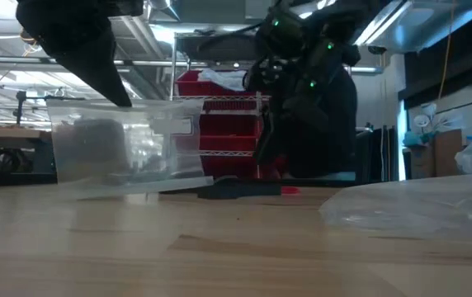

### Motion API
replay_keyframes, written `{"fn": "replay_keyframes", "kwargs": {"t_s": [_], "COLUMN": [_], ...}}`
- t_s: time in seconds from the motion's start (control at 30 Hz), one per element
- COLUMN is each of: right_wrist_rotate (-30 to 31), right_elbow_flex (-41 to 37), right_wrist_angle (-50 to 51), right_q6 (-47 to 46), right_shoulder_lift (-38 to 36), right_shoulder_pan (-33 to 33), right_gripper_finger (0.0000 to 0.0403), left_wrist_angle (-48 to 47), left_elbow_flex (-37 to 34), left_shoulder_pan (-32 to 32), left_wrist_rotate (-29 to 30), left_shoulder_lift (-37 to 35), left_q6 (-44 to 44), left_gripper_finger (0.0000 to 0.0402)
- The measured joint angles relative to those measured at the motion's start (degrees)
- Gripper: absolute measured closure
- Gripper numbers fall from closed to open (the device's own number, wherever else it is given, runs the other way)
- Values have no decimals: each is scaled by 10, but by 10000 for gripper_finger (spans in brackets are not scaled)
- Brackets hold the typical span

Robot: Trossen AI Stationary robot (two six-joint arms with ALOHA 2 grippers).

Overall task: Sort rubber bands
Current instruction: Put the black rubber band into the transparent zip bag

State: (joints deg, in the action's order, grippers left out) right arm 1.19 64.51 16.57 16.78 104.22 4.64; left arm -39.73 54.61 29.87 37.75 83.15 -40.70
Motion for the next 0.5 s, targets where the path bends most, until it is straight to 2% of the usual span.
{"fn": "replay_keyframes", "kwargs": {"t_s": [0.2, 0.37, 0.5], "right_wrist_rotate": [-44, -53, -63], "right_elbow_flex": [51, 75, 77], "right_wrist_angle": [-1, 6, 9], "right_q6": [-9, 79, 154], "right_shoulder_lift": [48, 80, 91], "right_shoulder_pan": [-1, -10, -15], "right_gripper_finger": [160, 109, 98], "left_wrist_angle": [-3, -8, -27], "left_elbow_flex": [0, 0, 0], "left_shoulder_pan": [-8, -16, -15], "left_wrist_rotate": [-39, -39, -39], "left_shoulder_lift": [0, 0, 0], "left_q6": [7, 17, 17], "left_gripper_finger": [401, 401, 401]}}
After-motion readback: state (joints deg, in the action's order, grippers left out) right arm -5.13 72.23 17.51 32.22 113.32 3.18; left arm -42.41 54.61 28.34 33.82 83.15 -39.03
